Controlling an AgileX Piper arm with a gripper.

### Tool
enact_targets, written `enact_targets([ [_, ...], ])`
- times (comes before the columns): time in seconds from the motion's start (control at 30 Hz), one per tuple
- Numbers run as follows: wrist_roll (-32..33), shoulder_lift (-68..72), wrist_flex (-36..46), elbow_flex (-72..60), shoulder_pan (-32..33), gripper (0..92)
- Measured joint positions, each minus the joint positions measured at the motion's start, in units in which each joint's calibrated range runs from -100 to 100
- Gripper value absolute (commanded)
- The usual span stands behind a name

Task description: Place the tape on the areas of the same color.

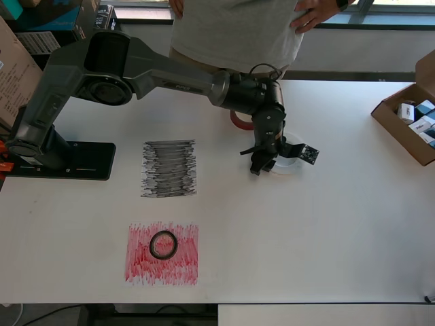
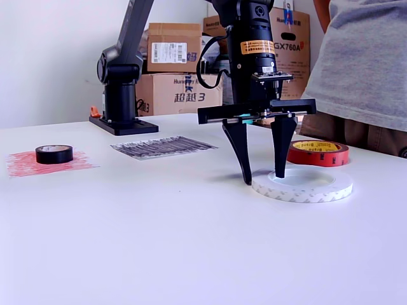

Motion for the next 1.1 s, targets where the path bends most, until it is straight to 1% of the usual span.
enact_targets([
  [0.07,0.00,0.00,0.00,0.00,0.00,1.9],
  [0.1,0.00,0.00,0.00,0.00,0.00,0.0],
  [0.17,0.55,0.00,0.00,0.00,0.00,4.0],
  [0.23,0.83,0.00,0.00,0.00,0.00,0.3],
  [0.27,0.83,0.00,0.00,0.00,0.00,0.0],
  [0.5,0.83,-1.14,1.09,0.00,0.00,0.0],
  [0.6,-0.17,-1.38,1.48,0.00,0.00,0.0],
  [0.73,-2.73,-4.59,3.64,0.39,0.00,0.0],
  [0.87,-6.26,-9.60,7.44,3.17,0.54,0.0],
  [1.1,-15.11,-22.49,6.96,13.57,5.95,0.0],
])
